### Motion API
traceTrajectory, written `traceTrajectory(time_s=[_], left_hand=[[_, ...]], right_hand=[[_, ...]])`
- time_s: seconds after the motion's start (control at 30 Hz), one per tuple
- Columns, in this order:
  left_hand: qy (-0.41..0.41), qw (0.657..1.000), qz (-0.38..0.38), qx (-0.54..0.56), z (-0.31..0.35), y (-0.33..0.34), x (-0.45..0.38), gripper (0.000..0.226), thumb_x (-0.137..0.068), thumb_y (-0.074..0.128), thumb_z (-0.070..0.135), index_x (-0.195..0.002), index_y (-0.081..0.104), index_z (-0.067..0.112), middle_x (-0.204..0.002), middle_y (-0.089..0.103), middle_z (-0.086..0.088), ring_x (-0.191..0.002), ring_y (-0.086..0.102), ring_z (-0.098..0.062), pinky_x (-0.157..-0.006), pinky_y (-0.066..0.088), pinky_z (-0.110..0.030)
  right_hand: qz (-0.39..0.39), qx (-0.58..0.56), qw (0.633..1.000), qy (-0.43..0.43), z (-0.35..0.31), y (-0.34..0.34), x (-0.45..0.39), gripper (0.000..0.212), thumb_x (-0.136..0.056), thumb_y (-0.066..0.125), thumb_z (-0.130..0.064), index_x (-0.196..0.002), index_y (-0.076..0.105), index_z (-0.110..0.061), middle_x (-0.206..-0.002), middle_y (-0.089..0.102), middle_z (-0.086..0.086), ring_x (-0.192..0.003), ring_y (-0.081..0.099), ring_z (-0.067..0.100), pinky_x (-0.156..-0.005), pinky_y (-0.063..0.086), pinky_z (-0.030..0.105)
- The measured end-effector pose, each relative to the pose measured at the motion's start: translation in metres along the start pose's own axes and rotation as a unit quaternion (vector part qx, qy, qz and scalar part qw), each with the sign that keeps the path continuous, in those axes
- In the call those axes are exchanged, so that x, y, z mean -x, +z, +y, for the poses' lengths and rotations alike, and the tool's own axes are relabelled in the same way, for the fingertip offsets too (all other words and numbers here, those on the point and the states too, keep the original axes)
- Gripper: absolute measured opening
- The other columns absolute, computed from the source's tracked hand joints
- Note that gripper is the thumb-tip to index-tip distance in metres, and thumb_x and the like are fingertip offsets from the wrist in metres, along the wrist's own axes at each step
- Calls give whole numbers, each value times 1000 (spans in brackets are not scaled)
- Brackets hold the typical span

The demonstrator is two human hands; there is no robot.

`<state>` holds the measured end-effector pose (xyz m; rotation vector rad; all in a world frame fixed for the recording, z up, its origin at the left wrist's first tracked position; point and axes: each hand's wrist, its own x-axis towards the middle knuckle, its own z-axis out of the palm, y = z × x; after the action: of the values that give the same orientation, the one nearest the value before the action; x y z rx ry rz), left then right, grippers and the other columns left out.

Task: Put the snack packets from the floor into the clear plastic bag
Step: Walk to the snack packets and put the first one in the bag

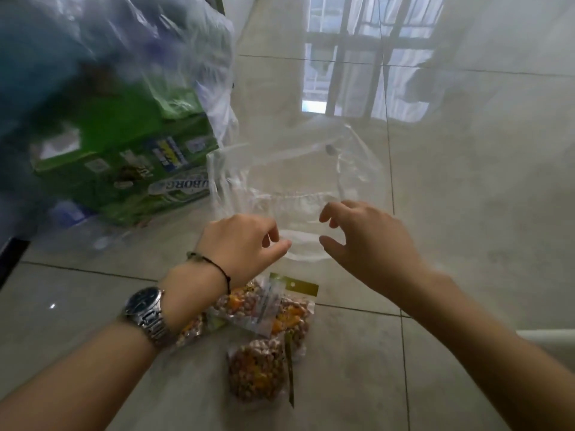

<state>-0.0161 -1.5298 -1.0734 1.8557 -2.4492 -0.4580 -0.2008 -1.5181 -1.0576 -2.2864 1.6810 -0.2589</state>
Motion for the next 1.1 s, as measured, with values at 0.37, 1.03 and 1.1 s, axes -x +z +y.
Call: traceTrajectory(time_s=[0.37, 1.03, 1.1], left_hand=[[46, 995, -78, -31, -34, 66, 37, 41, -78, 58, 54, -108, 56, 26, -112, 60, 4, -104, 54, -16, -82, 41, -30], [78, 967, -225, -89, -90, 99, 18, 96, -64, 77, 34, -141, 19, 31, -148, 26, 0, -137, 22, -20, -117, 3, -43], [80, 969, -218, -80, -93, 96, 18, 97, -60, 77, 39, -140, 22, 32, -144, 29, 0, -135, 25, -19, -116, -5, -45]], right_hand=[[-91, -16, 995, -45, -16, 43, 23, 28, -86, 57, -29, -113, 55, -22, -107, 64, -2, -95, 59, 16, -80, 54, 35], [-110, 5, 992, -67, -22, 55, 2, 28, -87, 57, -30, -114, 55, -23, -105, 64, -5, -92, 59, 15, -76, 54, 33], [-114, 7, 991, -64, -21, 54, 2, 29, -87, 57, -32, -115, 54, -24, -107, 63, -6, -92, 59, 14, -77, 54, 33]])
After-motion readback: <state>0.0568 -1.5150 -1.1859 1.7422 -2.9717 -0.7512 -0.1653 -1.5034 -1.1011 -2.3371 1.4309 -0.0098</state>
